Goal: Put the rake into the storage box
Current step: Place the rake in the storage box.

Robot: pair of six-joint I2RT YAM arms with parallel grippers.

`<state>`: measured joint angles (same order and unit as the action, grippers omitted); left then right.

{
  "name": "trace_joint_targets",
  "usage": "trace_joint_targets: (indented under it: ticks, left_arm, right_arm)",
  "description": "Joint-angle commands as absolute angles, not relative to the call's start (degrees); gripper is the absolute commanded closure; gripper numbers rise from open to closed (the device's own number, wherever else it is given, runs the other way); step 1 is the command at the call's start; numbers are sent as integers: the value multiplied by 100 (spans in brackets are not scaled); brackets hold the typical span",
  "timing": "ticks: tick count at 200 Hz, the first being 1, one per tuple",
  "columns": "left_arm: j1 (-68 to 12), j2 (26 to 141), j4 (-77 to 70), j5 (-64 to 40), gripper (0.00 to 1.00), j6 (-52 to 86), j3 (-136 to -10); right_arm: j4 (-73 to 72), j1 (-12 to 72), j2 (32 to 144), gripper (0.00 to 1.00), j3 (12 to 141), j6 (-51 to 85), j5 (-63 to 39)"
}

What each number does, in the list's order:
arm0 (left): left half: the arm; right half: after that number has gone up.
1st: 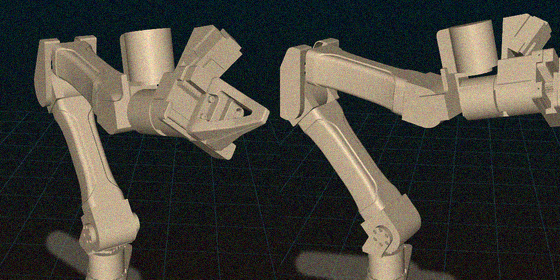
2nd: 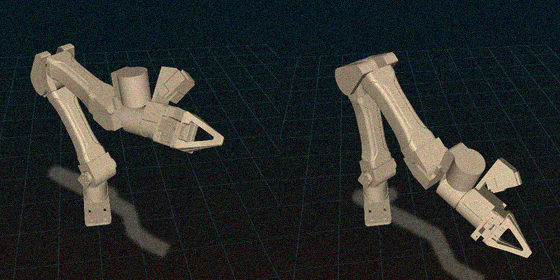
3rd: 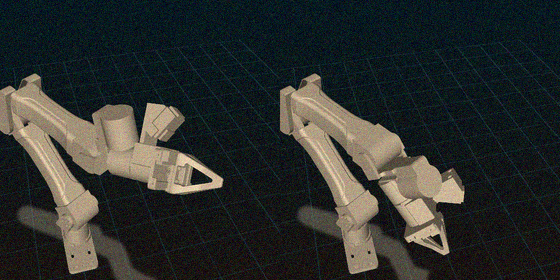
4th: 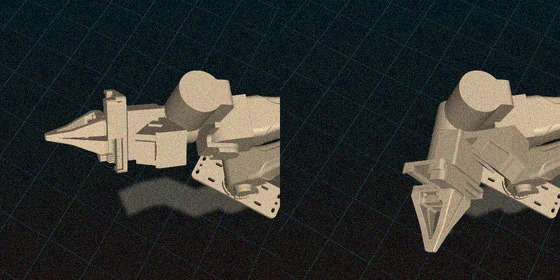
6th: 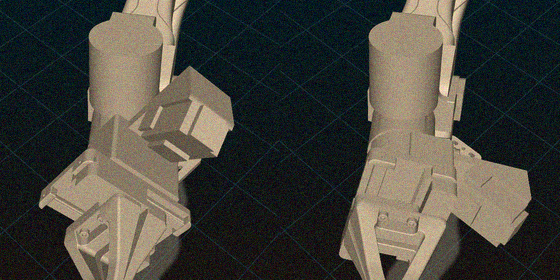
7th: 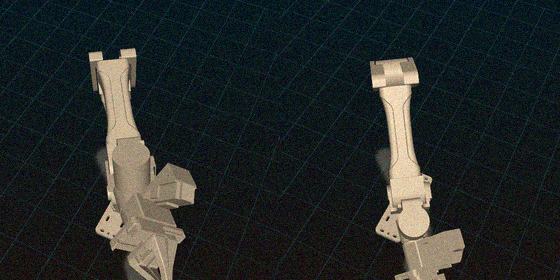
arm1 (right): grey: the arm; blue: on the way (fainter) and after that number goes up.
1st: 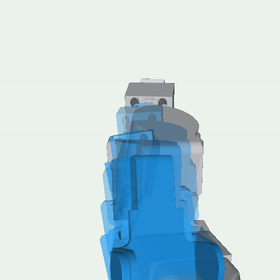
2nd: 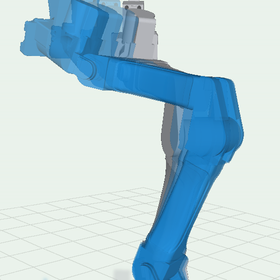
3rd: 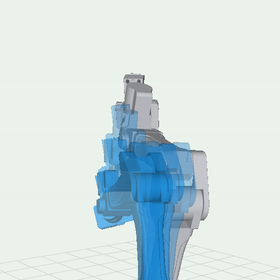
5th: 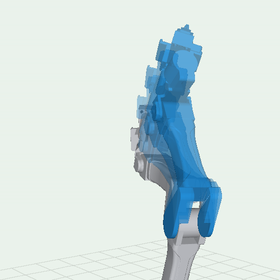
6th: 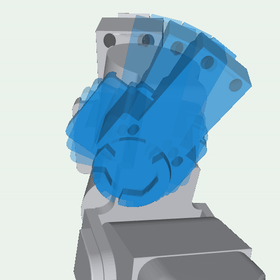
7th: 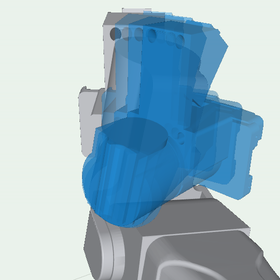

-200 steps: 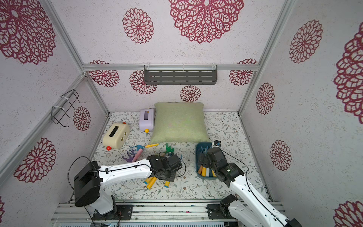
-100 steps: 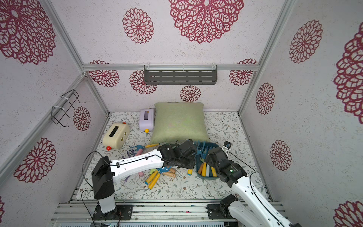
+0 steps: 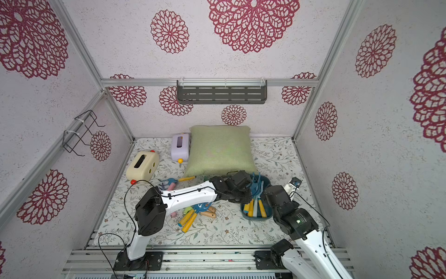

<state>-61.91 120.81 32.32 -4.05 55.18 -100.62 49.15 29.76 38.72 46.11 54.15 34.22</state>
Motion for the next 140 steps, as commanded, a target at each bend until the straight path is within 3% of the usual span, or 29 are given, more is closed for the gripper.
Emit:
trace_joint_targets:
  ticks: [1,40,64,77,115,140]
  left_arm:
    - [-6070,12186,2873,-332,86,5660,-10228]
    - [-6056,12243,2790,-368,76,5642,-10247]
    - [-6114,12189,2808,-474,51,5641,-10227]
    - [-6160,12049,2791,-433,44,5617,-10118]
    - [-6229,11387,2830,-189,36,5495,-9620]
    - [-6223,10628,2929,235,30,5427,-8976]
  right_arm:
    - [4986,2936,3945,1,4682,5468,3432]
    - [4853,2936,3964,1,4520,5387,3133]
    - [4834,2937,3990,1,4496,5359,3010]
    - [4813,2937,4003,1,4480,5304,2959]
    - [4558,2941,3983,1,4374,4985,2661]
    - [3949,2938,3778,1,4187,4259,1809]
